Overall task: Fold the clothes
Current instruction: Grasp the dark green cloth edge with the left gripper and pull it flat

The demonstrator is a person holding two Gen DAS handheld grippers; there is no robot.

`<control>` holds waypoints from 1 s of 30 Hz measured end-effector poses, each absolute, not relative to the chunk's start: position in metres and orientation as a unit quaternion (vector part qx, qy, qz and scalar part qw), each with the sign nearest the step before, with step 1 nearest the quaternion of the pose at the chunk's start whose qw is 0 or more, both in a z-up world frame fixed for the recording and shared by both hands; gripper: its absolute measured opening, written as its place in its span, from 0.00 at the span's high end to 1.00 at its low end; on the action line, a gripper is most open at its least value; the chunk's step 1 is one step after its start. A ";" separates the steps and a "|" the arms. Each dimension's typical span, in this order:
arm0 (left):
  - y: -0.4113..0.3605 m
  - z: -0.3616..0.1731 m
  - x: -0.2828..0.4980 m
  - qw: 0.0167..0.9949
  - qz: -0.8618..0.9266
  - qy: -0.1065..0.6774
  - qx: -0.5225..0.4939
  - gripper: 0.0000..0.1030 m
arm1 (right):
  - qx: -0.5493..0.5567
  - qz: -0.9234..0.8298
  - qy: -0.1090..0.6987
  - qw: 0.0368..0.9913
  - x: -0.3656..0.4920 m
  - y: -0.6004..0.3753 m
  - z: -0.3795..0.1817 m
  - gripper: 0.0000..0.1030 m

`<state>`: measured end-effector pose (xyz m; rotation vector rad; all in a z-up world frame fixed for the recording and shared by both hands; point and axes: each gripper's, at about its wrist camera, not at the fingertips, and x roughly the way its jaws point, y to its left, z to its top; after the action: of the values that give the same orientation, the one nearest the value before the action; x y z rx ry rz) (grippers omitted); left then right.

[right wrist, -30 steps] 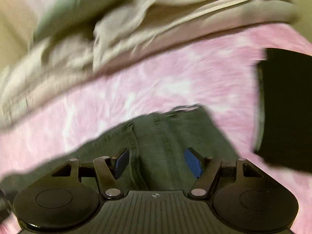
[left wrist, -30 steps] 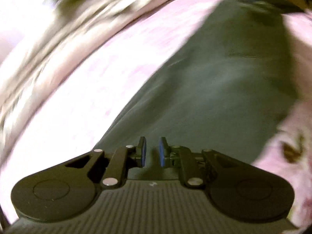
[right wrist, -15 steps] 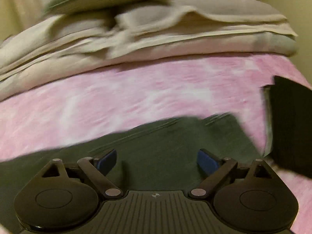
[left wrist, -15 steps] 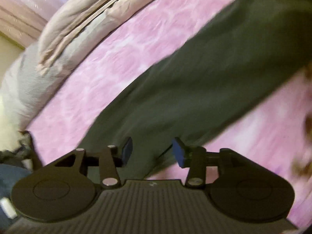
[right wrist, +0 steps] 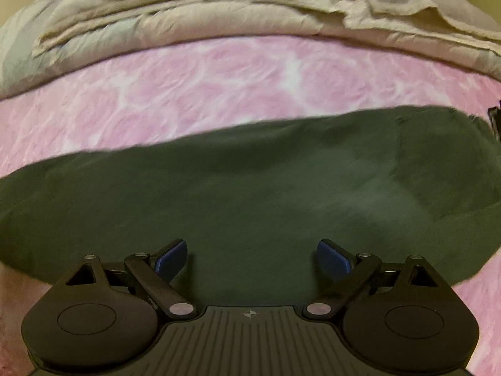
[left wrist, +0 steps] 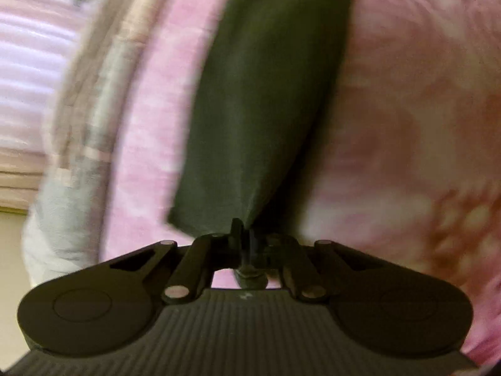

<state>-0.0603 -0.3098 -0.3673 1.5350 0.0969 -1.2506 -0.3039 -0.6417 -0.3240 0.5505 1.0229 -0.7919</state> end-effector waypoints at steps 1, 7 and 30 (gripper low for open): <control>-0.307 -0.368 -0.055 0.544 -0.536 0.042 0.644 0.97 | 0.251 -0.359 0.475 0.763 -0.295 -0.631 -0.324 0.10; -0.294 -0.389 -0.054 0.495 -0.573 0.085 0.648 0.80 | 0.241 -0.320 0.504 0.765 -0.251 -0.594 -0.335 0.10; -0.410 -0.368 0.054 0.630 -0.551 0.251 0.486 0.83 | 0.318 -0.334 0.488 0.741 -0.230 -0.606 -0.374 0.10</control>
<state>0.0545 -0.4100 -0.3681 1.1137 0.5741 -1.2617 -0.2296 -0.6064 -0.3744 0.6966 1.0709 -0.7315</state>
